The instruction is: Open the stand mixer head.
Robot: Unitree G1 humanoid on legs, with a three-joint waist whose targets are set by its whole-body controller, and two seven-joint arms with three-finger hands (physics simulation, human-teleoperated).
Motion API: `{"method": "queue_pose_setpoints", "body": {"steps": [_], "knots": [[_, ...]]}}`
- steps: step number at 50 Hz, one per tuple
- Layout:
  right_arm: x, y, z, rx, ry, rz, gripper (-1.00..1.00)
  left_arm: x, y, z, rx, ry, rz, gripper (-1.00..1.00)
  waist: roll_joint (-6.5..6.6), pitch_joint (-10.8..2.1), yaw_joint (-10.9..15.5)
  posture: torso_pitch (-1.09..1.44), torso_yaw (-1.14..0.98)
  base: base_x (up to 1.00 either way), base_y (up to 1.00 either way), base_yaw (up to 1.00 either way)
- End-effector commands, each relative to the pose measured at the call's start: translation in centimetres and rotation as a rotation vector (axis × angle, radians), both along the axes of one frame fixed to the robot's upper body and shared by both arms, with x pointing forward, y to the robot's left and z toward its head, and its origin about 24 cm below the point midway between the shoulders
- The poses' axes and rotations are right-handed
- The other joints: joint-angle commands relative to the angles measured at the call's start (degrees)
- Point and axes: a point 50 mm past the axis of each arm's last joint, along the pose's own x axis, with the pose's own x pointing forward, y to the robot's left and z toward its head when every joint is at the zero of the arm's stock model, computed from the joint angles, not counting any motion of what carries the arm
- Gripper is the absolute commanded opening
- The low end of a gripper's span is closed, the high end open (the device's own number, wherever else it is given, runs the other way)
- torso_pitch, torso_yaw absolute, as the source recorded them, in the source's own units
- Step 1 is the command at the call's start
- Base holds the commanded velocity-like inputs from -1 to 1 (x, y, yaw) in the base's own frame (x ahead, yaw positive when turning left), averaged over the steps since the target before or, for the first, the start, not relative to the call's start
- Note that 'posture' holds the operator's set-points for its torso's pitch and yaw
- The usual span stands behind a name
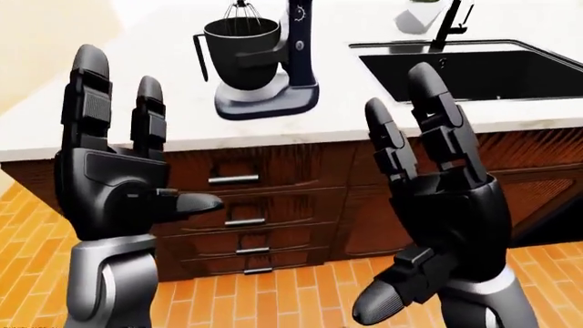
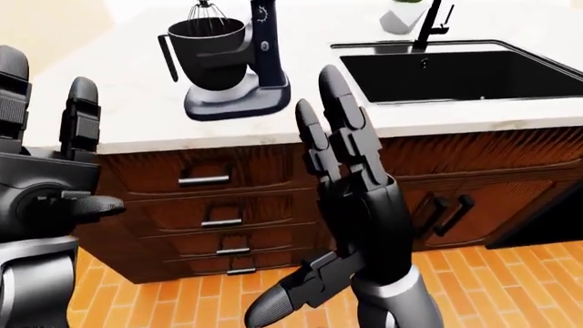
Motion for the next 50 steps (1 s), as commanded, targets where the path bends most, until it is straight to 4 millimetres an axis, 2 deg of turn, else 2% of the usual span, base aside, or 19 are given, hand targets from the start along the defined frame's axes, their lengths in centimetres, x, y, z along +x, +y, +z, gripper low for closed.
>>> {"method": "queue_pose_setpoints", "body": {"steps": [1, 3, 5, 8, 9, 12, 13, 17, 20, 21, 33, 34, 35, 37, 39, 43, 45, 46, 50], "knots": [[-0.34, -0.20, 0.55, 0.000, -0.050, -0.020, 1.00, -0.54, -0.27, 0.78, 0.005, -0.057, -0.014, 1.00, -2.90, -0.46, -0.3, 0.00, 0.00, 0.00, 1.00, 0.00], [-0.41, -0.18, 0.58, 0.006, -0.047, -0.012, 1.00, -0.55, -0.29, 0.79, 0.005, -0.057, -0.014, 1.00, -2.14, 0.72, -0.3, 0.00, 0.00, 0.00, 0.50, 0.00], [-0.39, -0.21, 0.55, 0.010, -0.044, -0.012, 1.00, -0.54, -0.29, 0.77, 0.005, -0.056, -0.014, 1.00, 0.75, -1.42, -0.6, 0.00, 0.00, 0.00, 0.00, 0.00], [-0.53, -0.27, 0.60, 0.026, -0.047, -0.001, 1.00, -0.56, -0.31, 0.82, 0.005, -0.058, -0.015, 1.00, 4.23, -0.73, -0.8, 0.00, 0.00, 0.00, 0.00, 0.00], [-0.53, -0.27, 0.56, 0.026, -0.046, -0.003, 1.00, -0.55, -0.30, 0.82, 0.005, -0.058, -0.015, 1.00, 2.32, -1.16, -0.6, 0.00, 0.00, 0.00, 0.00, 0.00], [-0.32, -0.37, 0.41, 0.016, -0.042, -0.027, 1.00, -0.58, -0.31, 0.85, 0.004, -0.058, -0.015, 1.00, 2.44, -3.20, 0.8, 0.00, 0.00, 0.00, 0.00, 0.19], [-0.29, -0.48, 0.57, 0.022, -0.049, -0.037, 1.00, -0.58, -0.31, 0.86, 0.003, -0.058, -0.015, 1.00, 2.55, -1.91, 1.4, 0.00, 0.00, -0.18, 0.00, 1.00], [-0.35, -0.43, 0.64, 0.012, -0.064, -0.052, 1.00, -0.60, -0.34, 0.84, 0.004, -0.058, -0.016, 1.00, 2.05, -2.93, 1.6, 0.00, 0.00, -0.19, 0.00, 1.00], [-0.27, -0.46, 0.62, 0.010, -0.064, -0.057, 1.00, -0.58, -0.29, 0.87, 0.004, -0.058, -0.015, 1.00, -1.44, -1.60, 0.9, 0.00, 0.00, 0.00, 0.00, 0.00], [-0.26, -0.50, 0.64, 0.013, -0.063, -0.061, 1.00, -0.60, -0.31, 0.87, 0.005, -0.059, -0.015, 1.00, 0.45, -2.02, 1.0, 0.00, 0.00, 0.00, 0.00, 0.00], [-0.46, -0.52, 0.85, 0.026, -0.070, -0.031, 1.00, -0.60, -0.37, 0.89, 0.004, -0.060, -0.017, 1.00, 2.85, -3.55, -0.3, 0.00, 0.00, 0.08, 0.00, 0.00], [-0.47, -0.50, 0.84, 0.025, -0.070, -0.032, 1.00, -0.61, -0.37, 0.90, 0.004, -0.060, -0.017, 1.00, 2.64, 1.22, -0.4, 0.00, 0.00, 1.00, 0.05, 0.00], [-0.42, -0.48, 0.79, 0.012, -0.075, -0.043, 1.00, -0.62, -0.39, 0.89, 0.004, -0.060, -0.018, 1.00, 2.54, 2.66, 0.1, 0.00, 0.00, 1.00, 0.05, 0.00], [-0.51, -0.41, 0.79, 0.007, -0.079, -0.042, 1.00, -0.63, -0.40, 0.89, 0.004, -0.060, -0.018, 1.00, 2.05, 2.31, 0.0, 0.00, 0.00, 0.30, 0.00, 0.00], [-0.51, -0.41, 0.78, 0.010, -0.078, -0.042, 1.00, -0.65, -0.40, 0.91, 0.005, -0.061, -0.018, 1.00, 1.19, -1.90, -0.6, 0.00, 0.00, 0.00, 0.00, 0.00], [-0.77, -0.37, 0.85, 0.026, -0.078, -0.005, 1.00, -0.67, -0.37, 0.96, 0.004, -0.062, -0.018, 1.00, 2.93, -2.57, -0.7, 0.00, 0.00, 0.07, 0.00, 0.00], [-0.72, -0.40, 0.91, 0.022, -0.083, -0.021, 1.00, -0.67, -0.36, 0.97, 0.004, -0.063, -0.018, 1.00, 2.66, 1.40, -0.5, 0.00, 0.00, 0.65, 0.00, 0.00], [-0.63, -0.40, 0.86, 0.017, -0.080, -0.027, 1.00, -0.67, -0.34, 0.99, 0.004, -0.063, -0.018, 1.00, 3.30, 1.52, -0.6, 0.00, 0.00, 0.34, 0.00, 0.00], [-0.65, -0.34, 0.86, 0.010, -0.086, -0.037, 1.00, -0.64, -0.34, 0.96, 0.004, -0.062, -0.019, 1.00, 3.01, -1.69, -0.1, 0.00, 0.00, 0.12, 0.00, 0.00]]}}
